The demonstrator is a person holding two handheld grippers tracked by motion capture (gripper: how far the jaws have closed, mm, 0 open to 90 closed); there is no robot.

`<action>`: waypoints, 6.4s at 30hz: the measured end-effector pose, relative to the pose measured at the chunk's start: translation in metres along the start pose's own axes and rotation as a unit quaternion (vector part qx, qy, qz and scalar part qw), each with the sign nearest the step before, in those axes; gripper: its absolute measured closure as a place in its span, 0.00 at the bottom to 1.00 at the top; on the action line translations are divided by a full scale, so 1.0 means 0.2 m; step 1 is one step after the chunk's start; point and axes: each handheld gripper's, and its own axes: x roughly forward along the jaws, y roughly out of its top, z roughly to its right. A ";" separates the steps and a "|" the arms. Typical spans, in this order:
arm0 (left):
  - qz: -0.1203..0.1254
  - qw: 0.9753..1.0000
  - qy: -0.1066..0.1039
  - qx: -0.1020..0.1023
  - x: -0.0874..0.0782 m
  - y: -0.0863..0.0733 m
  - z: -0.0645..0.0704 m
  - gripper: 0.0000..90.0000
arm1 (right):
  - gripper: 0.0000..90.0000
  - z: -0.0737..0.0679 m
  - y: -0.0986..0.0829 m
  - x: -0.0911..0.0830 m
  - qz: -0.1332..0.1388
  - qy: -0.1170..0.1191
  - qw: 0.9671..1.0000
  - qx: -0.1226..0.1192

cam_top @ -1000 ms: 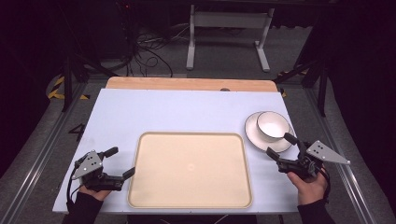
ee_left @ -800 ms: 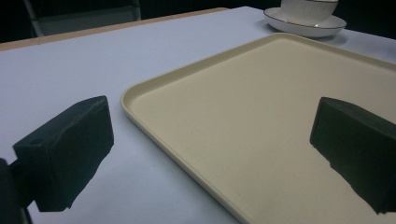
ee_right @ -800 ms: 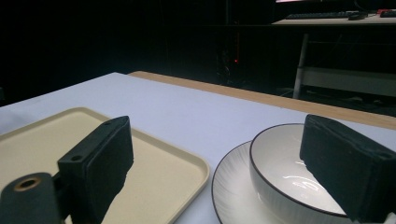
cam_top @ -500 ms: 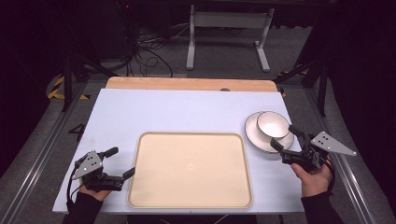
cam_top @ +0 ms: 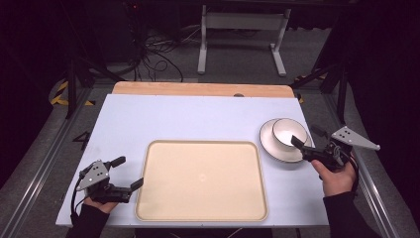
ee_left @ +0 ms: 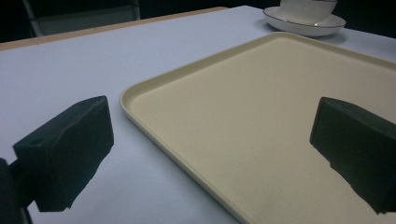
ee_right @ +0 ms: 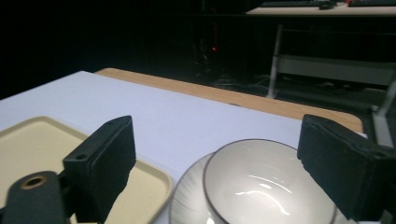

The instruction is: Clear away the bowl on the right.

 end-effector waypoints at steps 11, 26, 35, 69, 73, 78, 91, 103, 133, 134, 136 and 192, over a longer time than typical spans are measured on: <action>0.000 1.000 -0.001 -0.003 0.00 0.00 0.00 0.00 | 0.21 0.08 0.09 0.06 -0.068 -0.062 0.996 -0.020; -0.008 1.000 -0.006 -0.004 0.00 0.00 0.00 0.01 | 0.25 0.16 0.17 0.16 -0.166 -0.107 0.980 0.016; -0.008 1.000 -0.006 -0.005 0.00 0.00 0.00 0.01 | 0.26 0.19 0.20 0.22 -0.217 -0.124 0.968 0.032; -0.010 1.000 -0.009 -0.004 0.01 0.00 0.00 0.02 | 0.53 0.34 0.16 0.45 -0.374 -0.133 0.915 0.067; -0.010 1.000 -0.009 -0.003 0.00 0.00 0.00 0.02 | 0.56 0.36 0.14 0.48 -0.393 -0.132 0.907 0.076; -0.011 1.000 -0.009 -0.003 0.01 0.00 0.00 0.02 | 0.59 0.38 0.12 0.50 -0.408 -0.131 0.899 0.089; -0.011 1.000 -0.008 -0.003 0.01 0.00 0.00 0.02 | 0.71 0.41 0.04 0.56 -0.446 -0.121 0.880 0.111; -0.013 1.000 -0.008 -0.005 0.01 0.00 0.00 0.02 | 0.88 0.42 0.02 0.58 -0.459 -0.114 0.870 0.139; -0.016 1.000 -0.008 -0.003 0.01 0.00 0.00 0.02 | 0.94 0.38 0.16 0.53 -0.443 -0.129 0.868 0.182; -0.016 1.000 -0.008 -0.003 0.01 0.00 0.00 0.02 | 0.94 0.38 0.18 0.52 -0.443 -0.126 0.870 0.178; -0.017 1.000 -0.007 -0.003 0.01 0.00 0.00 0.02 | 0.94 0.36 0.21 0.51 -0.440 -0.126 0.872 0.174; -0.020 1.000 -0.008 0.000 0.02 0.00 0.00 0.02 | 0.94 -0.38 0.53 0.53 -0.442 -0.008 0.893 0.087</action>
